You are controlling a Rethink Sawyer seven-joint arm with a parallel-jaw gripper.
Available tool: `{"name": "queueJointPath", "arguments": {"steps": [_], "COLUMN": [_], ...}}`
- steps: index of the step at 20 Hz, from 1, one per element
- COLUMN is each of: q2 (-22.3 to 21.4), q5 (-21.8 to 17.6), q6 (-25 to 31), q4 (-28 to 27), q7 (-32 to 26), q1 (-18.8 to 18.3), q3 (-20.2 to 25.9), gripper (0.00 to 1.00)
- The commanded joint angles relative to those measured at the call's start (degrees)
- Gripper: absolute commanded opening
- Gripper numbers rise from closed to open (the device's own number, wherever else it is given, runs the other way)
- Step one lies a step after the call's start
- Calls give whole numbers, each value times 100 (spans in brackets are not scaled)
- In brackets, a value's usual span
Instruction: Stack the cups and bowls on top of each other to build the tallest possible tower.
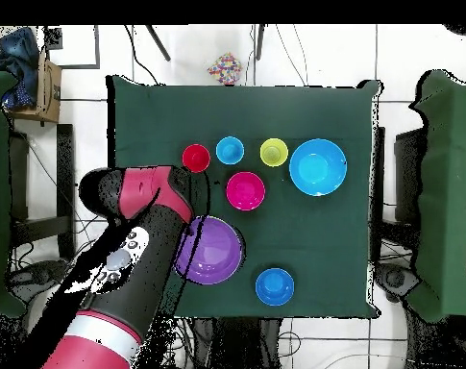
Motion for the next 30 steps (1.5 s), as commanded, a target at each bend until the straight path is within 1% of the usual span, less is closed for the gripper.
{"name": "queueJointPath", "arguments": {"steps": [1, 4, 7, 8, 13, 20, 23, 25, 30], "q2": [-27, -41, -54, -54, -13, 0, 95, 130, 119], "q5": [-450, -501, -545, -566, -611, -614, -643, -609, -599], "q6": [-153, -39, -41, -62, -19, 13, 7, -93, -242], "q4": [166, 136, 132, 121, 46, -8, -130, -118, -38], "q7": [-69, -105, -144, -152, -12, 20, 136, 266, 243], "q1": [-106, -90, -94, -96, -28, -50, -12, 21, -4], "q3": [451, 452, 473, 477, 390, 407, 339, 317, 345], "gripper": [0, 0, 0, 100, 100, 100, 100, 100, 100]}}
